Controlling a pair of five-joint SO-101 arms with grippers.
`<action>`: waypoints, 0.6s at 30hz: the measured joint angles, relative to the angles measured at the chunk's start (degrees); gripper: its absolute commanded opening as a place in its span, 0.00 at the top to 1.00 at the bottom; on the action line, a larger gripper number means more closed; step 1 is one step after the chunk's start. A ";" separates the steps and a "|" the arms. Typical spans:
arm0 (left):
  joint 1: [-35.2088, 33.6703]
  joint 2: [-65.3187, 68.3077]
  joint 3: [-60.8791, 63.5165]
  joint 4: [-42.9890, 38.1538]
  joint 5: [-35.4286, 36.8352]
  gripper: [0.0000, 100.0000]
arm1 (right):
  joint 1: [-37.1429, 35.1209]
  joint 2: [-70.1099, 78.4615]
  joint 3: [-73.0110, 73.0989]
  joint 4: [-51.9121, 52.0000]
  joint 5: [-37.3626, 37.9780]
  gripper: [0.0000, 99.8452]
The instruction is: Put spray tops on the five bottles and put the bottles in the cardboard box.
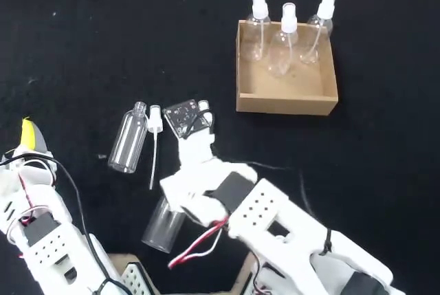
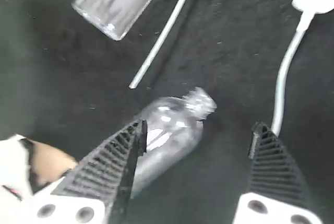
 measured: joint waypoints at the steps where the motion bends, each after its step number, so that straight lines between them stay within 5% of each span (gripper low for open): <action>1: 0.00 0.00 0.00 0.00 0.00 0.71 | -0.70 0.00 0.00 -1.41 -0.70 0.70; 18: 0.88 0.00 0.00 0.00 0.00 0.71 | -4.66 0.00 10.20 -16.44 -4.84 0.70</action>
